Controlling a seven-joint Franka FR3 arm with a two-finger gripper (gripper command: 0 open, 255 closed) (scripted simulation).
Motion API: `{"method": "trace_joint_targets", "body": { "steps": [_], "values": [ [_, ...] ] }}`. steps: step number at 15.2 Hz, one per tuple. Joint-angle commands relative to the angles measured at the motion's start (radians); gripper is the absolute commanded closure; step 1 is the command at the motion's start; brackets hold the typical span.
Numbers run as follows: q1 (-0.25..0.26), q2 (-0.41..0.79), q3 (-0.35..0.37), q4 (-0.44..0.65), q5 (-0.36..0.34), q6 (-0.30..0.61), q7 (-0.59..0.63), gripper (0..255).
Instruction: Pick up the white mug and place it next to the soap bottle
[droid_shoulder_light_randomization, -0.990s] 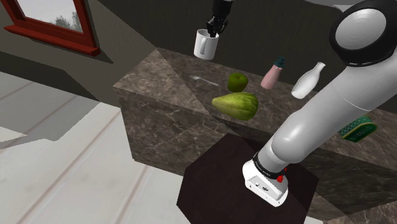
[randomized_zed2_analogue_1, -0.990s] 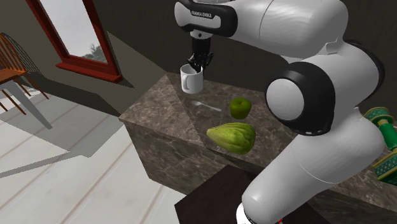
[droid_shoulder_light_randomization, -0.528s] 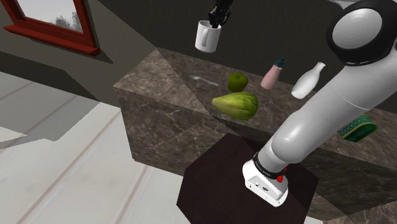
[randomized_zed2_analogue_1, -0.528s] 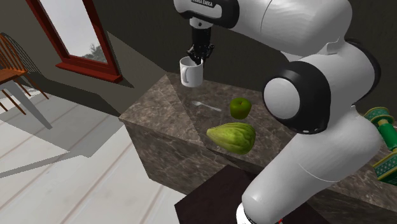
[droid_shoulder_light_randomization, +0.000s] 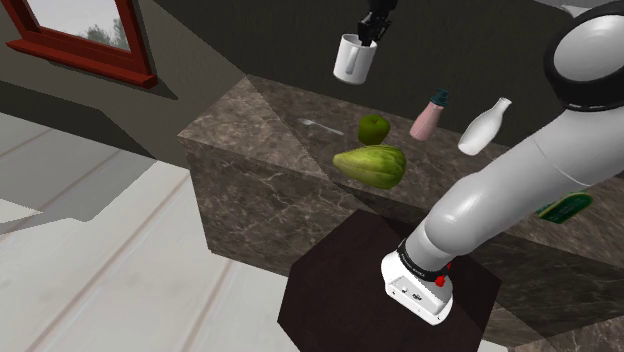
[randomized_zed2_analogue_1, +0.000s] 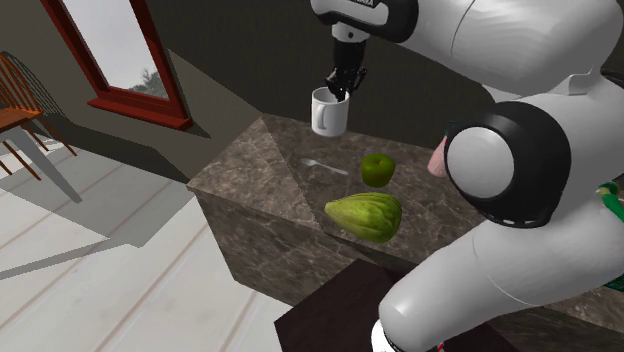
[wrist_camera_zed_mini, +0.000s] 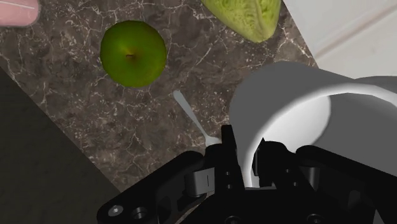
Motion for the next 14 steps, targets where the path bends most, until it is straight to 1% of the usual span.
{"method": "trace_joint_targets", "body": {
  "steps": [1, 7, 14],
  "values": [
    [-0.016, -0.047, -0.018, -0.045, -0.015, 0.000, -0.032, 255],
    [-0.067, -0.143, -0.091, -0.121, -0.063, -0.011, -0.147, 255],
    [-0.125, -0.214, -0.191, -0.157, -0.123, -0.030, -0.294, 255]
  ]
}}
